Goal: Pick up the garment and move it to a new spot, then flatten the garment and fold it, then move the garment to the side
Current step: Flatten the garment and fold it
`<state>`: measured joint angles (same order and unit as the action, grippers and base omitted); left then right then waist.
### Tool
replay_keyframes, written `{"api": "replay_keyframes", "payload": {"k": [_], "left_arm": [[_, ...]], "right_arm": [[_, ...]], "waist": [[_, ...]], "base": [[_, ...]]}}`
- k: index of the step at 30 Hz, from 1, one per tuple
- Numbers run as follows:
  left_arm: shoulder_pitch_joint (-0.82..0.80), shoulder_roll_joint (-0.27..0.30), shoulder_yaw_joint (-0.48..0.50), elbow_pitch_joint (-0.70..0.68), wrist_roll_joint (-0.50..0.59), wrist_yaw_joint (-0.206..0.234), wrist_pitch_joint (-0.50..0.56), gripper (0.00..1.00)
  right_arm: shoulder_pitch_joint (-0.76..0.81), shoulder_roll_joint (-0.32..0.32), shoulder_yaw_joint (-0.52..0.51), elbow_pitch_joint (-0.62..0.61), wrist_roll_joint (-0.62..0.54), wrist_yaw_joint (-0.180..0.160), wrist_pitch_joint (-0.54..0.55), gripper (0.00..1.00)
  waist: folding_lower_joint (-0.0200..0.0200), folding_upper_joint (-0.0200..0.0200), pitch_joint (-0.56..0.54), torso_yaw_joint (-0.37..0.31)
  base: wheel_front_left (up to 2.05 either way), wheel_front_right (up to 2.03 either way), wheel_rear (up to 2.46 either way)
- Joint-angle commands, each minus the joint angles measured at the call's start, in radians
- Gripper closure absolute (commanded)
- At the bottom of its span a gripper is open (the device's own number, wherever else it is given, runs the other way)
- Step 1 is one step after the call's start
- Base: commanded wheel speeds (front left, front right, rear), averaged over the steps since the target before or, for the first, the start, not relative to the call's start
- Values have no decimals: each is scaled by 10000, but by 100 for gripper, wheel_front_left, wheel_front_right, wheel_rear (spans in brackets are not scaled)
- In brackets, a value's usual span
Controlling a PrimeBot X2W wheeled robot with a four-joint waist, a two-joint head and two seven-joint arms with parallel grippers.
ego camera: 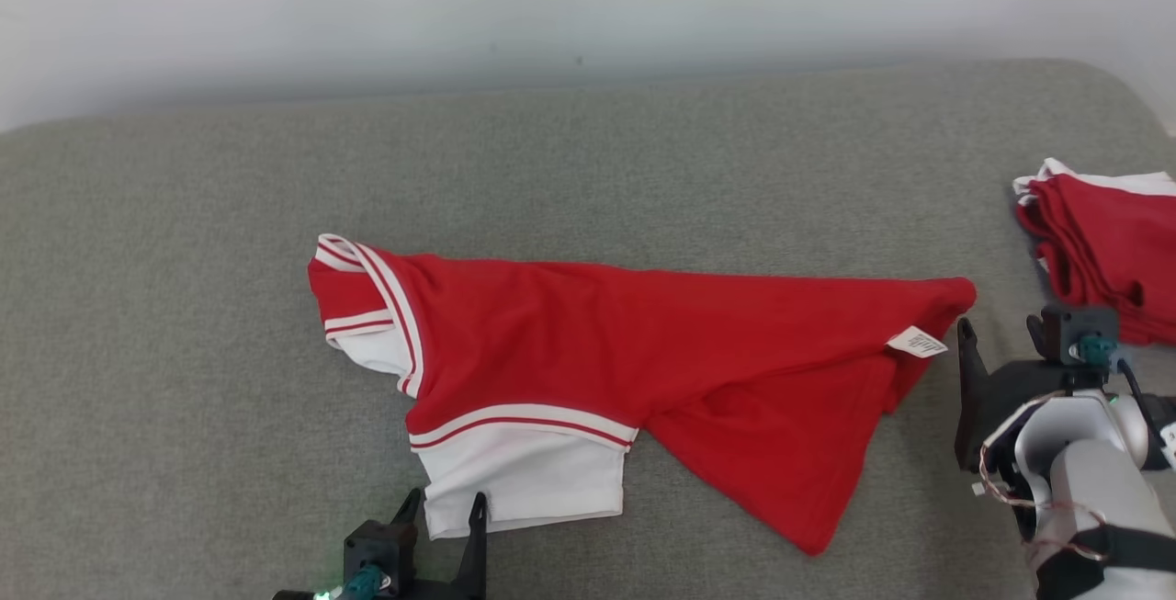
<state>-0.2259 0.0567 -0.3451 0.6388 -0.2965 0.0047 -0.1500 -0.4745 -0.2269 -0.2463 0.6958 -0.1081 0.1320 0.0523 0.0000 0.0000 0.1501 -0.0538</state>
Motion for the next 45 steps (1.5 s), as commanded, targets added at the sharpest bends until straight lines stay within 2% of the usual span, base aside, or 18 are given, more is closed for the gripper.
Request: {"api": "replay_keyframes", "payload": {"k": [1, 11, 16, 25, 34, 35, 36, 37, 38, 45], "left_arm": [[36, -113, -194, 105, -9, -82, 171, 0], [-38, -110, -604, -320, 51, -233, 390, 0], [65, -123, -822, -541, -74, -450, 580, 0], [480, -92, -1122, -898, -234, -622, 956, 0], [568, -11, -1208, -1212, -323, -543, 1059, 0], [558, -9, -1234, -1233, -345, -571, 1068, 0], [540, -9, -1259, -1249, -360, -602, 1098, 40], [517, -2, -1269, -1259, -361, -599, 1105, 70], [502, 7, -1267, -1268, -373, -589, 1121, 100], [614, 175, -1060, -1439, -471, -368, 979, 100]], "right_arm": [[-226, -52, 38, 146, -58, -23, -64, 0], [-1452, -580, 328, 1956, -386, -23, -401, 0], [-1698, -791, 901, 2523, -243, -23, -724, 0], [-1918, -948, 1499, 2981, -63, -23, -1251, 0], [-2165, -1066, 1867, 3193, 67, -23, -1474, 0], [-2193, -1066, 1896, 3204, 95, -23, -1494, 25], [-2216, -1070, 1925, 3211, 117, -23, -1511, 55], [-2236, -1077, 1957, 3227, 143, -23, -1523, 100], [-2249, -1079, 1996, 3253, 159, -23, -1527, 100], [-2294, -1131, 2053, 3327, 217, -23, -1618, 100]], "waist": [[0, 0, 224, 180], [0, 0, 782, 539], [0, 0, 889, 627], [0, 0, 929, 547], [0, 0, 929, 497], [0, 0, 942, 494], [0, 0, 955, 495], [0, 0, 966, 499], [0, 0, 971, 505], [0, 0, 917, 536]], "base": [[0, 0, 0], [0, 0, 0], [0, 0, 0], [0, 0, 0], [0, 0, 0], [0, 0, 0], [0, 0, 0], [0, 0, 0], [0, 0, 0], [0, 0, 0]]}}
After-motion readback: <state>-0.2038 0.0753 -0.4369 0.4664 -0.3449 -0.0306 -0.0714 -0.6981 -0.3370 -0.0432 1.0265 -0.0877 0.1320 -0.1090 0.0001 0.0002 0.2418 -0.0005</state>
